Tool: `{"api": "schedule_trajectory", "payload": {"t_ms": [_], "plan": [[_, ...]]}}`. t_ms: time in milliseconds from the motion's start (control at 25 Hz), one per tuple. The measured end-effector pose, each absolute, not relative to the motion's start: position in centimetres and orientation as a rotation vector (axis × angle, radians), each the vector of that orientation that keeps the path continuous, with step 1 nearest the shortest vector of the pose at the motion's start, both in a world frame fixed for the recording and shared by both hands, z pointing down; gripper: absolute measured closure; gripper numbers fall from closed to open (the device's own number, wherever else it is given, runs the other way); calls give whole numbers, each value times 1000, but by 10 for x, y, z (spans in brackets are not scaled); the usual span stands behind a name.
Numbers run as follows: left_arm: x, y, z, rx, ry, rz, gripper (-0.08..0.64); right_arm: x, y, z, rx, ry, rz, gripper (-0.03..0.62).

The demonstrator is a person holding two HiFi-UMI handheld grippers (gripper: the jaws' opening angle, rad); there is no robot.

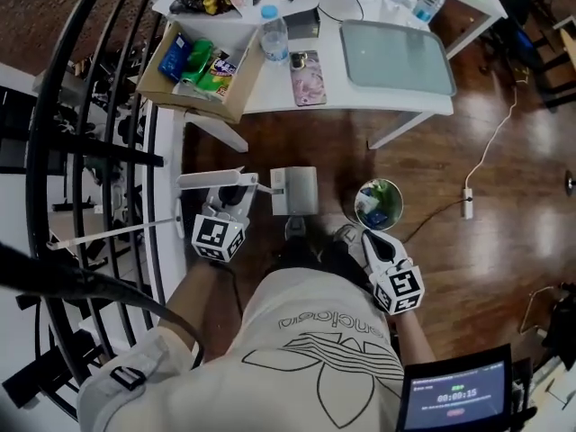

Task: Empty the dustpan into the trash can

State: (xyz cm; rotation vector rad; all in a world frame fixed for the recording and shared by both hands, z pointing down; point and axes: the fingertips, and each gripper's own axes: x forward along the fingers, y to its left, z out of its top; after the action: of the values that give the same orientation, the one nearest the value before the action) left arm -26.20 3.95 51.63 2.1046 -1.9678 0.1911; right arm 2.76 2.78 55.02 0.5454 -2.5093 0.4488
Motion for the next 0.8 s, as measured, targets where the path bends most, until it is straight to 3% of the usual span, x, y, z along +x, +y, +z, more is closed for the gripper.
{"api": "schedule_trajectory", "payload": {"t_ms": [360, 760, 800], "plan": [[-268, 49, 617, 1997, -1828, 383, 461, 23, 33, 553, 577, -2470, 419, 589], [-266, 50, 628, 2032, -1784, 581, 456, 18, 31, 556, 550, -2470, 425, 589], [-268, 51, 630, 2009, -1792, 623, 423, 16, 30, 556, 543, -2472, 422, 589]]}}
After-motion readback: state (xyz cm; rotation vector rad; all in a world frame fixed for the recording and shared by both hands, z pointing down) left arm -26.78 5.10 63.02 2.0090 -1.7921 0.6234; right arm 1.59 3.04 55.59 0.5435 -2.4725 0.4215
